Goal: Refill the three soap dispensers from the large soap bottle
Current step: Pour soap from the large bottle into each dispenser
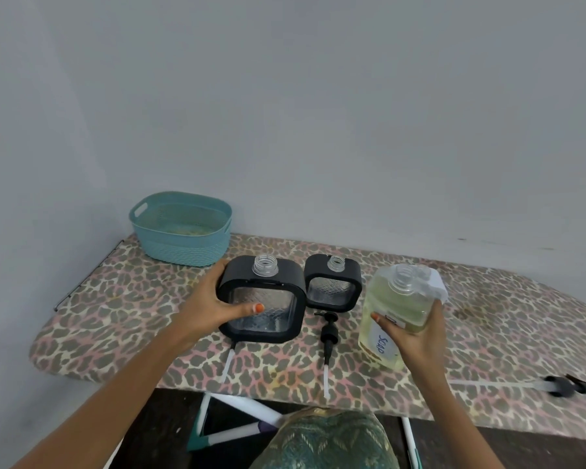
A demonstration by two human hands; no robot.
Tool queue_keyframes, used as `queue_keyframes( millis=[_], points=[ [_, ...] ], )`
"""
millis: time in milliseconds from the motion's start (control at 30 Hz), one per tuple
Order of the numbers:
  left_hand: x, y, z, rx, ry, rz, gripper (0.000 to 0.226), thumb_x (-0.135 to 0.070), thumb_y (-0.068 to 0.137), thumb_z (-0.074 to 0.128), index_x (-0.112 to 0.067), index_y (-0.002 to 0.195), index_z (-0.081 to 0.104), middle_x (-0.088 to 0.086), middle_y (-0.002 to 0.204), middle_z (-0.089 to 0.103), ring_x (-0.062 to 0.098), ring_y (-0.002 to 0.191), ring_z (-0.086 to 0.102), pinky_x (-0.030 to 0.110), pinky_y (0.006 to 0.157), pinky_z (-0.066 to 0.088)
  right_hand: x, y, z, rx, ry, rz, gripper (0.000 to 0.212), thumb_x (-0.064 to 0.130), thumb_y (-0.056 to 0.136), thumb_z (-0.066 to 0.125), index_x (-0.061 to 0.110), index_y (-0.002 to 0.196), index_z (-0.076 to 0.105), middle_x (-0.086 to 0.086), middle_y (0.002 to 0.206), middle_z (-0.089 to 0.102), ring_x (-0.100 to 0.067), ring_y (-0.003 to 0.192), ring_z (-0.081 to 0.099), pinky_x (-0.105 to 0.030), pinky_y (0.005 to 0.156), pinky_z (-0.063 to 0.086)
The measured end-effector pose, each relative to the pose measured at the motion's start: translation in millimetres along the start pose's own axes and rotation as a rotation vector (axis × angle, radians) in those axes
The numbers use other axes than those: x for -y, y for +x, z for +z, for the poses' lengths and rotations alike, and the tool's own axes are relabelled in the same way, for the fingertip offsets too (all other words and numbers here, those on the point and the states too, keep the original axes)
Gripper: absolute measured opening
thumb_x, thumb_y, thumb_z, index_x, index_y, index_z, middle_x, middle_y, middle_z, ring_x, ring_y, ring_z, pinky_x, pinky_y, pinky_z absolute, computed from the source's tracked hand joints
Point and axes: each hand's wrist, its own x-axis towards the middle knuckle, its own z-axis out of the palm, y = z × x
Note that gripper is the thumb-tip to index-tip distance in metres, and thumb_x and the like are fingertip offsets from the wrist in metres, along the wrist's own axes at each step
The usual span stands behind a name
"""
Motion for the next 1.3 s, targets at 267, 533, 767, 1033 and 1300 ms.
queue_keyframes(
  millis=[267,533,767,1033,1300],
  points=[
    [-4.3,-11.5,7.3,0.083,-0.031,0.066,0.086,-0.067,0.029,0.080,-0.031,0.102,0.053,-0.014,0.095,0.068,-0.005,0.092,0.063,0.007,0.073,0.048,30.0,2.9,5.7,0.043,-0.202,-0.200,0.066,0.019,0.056,0.088,0.015,0.106,0.045,0.007,0.100,0.053,-0.010,0.089,0.053,-0.008,0.068,0.044],
    [-8.8,-17.2,4.4,0.191,-0.023,0.087,0.078,-0.066,0.036,0.079,-0.030,0.102,0.055,-0.017,0.097,0.069,0.001,0.093,0.064,0.010,0.075,0.049,53.7,-0.8,24.6,0.154,-0.402,-0.383,0.071,0.021,0.055,0.087,0.000,0.114,0.051,0.006,0.102,0.051,-0.013,0.092,0.050,-0.007,0.071,0.034],
    [-5.2,-14.0,-6.1,0.242,0.033,0.073,0.068,-0.064,0.043,0.078,-0.037,0.101,0.056,-0.023,0.101,0.066,0.000,0.095,0.063,0.010,0.080,0.048,57.1,9.8,41.4,0.220,-0.475,-0.549,0.072,0.044,0.058,0.076,0.017,0.115,0.042,-0.013,0.107,0.063,-0.031,0.091,0.061,-0.037,0.071,0.047],
    [0.4,-0.6,-11.9,0.304,0.034,0.067,0.073,-0.062,0.044,0.079,-0.027,0.105,0.060,-0.003,0.104,0.069,0.008,0.098,0.064,0.015,0.085,0.049,63.0,24.6,53.1,0.233,-0.538,-0.716,0.058,0.049,0.067,0.057,0.015,0.111,0.042,-0.016,0.097,0.066,-0.015,0.089,0.048,-0.036,0.067,0.048],
    [1.7,6.8,-15.0,0.345,0.089,0.075,0.078,-0.068,0.044,0.076,-0.024,0.107,0.059,0.000,0.106,0.068,0.010,0.099,0.064,0.023,0.089,0.050,55.3,33.7,54.4,0.234,-0.643,-0.803,0.053,0.047,0.068,0.055,0.013,0.108,0.045,-0.014,0.092,0.068,-0.016,0.087,0.047,-0.034,0.068,0.045]
  ],
)
